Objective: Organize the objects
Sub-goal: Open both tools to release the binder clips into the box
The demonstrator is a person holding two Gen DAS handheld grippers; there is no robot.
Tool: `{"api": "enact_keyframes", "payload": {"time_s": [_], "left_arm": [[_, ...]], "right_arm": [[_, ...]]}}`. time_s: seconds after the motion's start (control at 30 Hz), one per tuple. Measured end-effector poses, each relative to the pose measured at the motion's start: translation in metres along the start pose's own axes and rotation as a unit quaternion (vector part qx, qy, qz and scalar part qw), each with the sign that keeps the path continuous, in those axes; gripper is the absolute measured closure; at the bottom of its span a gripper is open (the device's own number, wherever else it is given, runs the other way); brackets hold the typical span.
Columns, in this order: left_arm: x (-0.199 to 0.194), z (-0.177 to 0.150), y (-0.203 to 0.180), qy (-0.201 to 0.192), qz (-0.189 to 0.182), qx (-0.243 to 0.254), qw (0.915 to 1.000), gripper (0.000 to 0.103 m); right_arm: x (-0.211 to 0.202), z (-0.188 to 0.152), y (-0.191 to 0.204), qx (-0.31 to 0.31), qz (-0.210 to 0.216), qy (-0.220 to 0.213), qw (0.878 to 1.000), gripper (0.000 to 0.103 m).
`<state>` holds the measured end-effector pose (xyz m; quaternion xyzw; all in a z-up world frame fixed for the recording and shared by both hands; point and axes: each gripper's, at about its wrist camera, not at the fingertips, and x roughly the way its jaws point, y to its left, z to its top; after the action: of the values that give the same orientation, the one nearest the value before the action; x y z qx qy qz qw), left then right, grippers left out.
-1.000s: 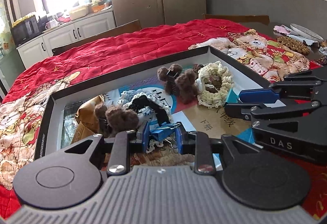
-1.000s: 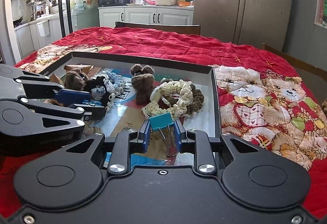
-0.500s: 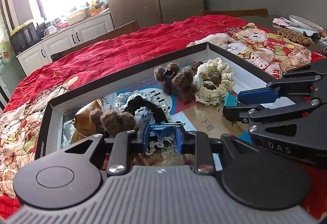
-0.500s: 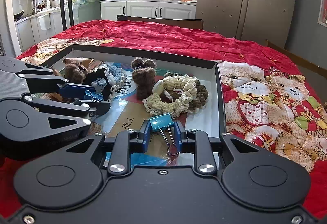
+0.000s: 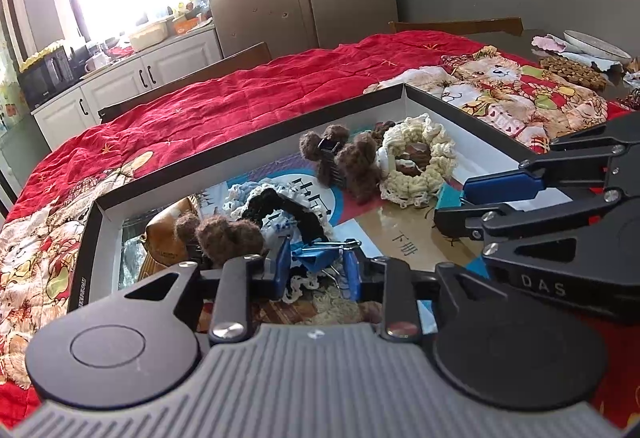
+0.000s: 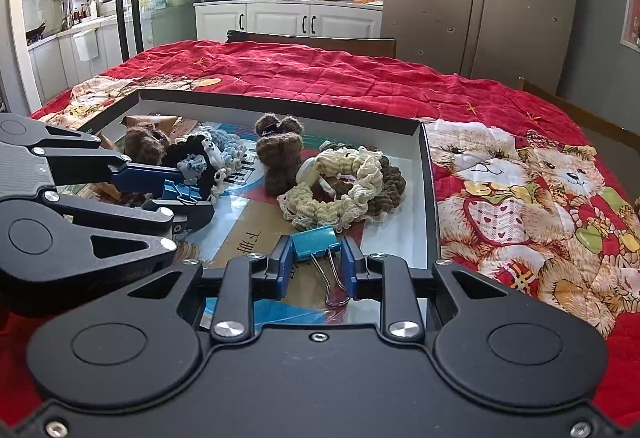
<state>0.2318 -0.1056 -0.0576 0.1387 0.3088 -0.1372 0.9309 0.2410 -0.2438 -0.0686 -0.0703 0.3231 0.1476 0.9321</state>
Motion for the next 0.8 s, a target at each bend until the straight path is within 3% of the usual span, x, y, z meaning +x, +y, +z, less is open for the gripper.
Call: {"api": "enact_keyframes", "payload": {"time_s": [0.27,0.53,0.8], "left_arm": [[-0.008,0.002,-0.002,-0.012,0.006,0.003,0.9999,0.043],[-0.024,0.002,-0.002,-0.021,0.022,0.005,0.9995,0.038],[-0.053,0.004,0.003,-0.038,0.041,-0.008,0.9984,0.024]], "right_arm": [[-0.005,0.0,-0.002,0.006,0.001,-0.008,1.0,0.07],[-0.017,0.002,-0.002,0.012,0.005,-0.018,1.0,0.068],[-0.04,0.006,0.003,0.015,0.009,-0.038,0.999,0.065]]}}
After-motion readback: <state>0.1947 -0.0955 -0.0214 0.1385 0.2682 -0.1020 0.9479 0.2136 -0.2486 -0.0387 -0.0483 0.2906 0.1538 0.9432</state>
